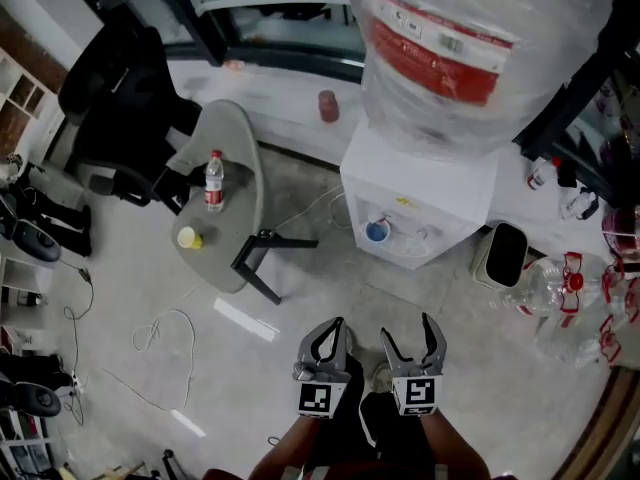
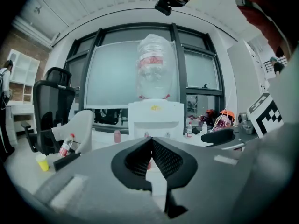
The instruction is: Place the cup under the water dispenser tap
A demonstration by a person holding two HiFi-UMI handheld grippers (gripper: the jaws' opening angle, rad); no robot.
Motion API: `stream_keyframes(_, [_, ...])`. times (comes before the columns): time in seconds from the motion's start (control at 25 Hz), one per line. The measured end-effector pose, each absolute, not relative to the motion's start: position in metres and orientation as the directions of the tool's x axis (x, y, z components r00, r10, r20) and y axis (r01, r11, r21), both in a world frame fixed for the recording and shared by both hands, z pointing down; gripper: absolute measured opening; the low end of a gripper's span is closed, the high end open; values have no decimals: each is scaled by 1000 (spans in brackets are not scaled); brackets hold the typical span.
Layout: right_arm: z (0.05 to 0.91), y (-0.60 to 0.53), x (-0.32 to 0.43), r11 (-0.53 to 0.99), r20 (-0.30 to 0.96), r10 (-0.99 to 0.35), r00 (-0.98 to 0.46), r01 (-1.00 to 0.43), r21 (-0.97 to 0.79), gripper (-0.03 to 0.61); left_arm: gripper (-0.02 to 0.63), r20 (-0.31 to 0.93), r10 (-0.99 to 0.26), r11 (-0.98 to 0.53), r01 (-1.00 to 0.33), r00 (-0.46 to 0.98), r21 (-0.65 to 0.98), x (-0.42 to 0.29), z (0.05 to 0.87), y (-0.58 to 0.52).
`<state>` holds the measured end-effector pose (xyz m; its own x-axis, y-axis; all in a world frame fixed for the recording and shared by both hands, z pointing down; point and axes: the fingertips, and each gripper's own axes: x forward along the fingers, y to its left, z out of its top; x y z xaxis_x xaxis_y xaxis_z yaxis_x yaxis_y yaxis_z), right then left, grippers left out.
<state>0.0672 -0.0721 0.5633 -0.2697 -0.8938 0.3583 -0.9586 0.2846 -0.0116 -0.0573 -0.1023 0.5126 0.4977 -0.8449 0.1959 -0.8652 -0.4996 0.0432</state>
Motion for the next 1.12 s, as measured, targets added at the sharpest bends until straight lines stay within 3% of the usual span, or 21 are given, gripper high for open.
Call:
stream_keyframes(0.76, [285,-19,136,183,32,-983,-180,-972,145,357,-3,-54,-896,-432,-894,441,-117,-61,266,-29])
stream_keyframes(1.12, [250,-9,139,153,-44,-986,-161,-976,155,357,-3,-138,-889,-418,-896,438,-148,-65,232,-14])
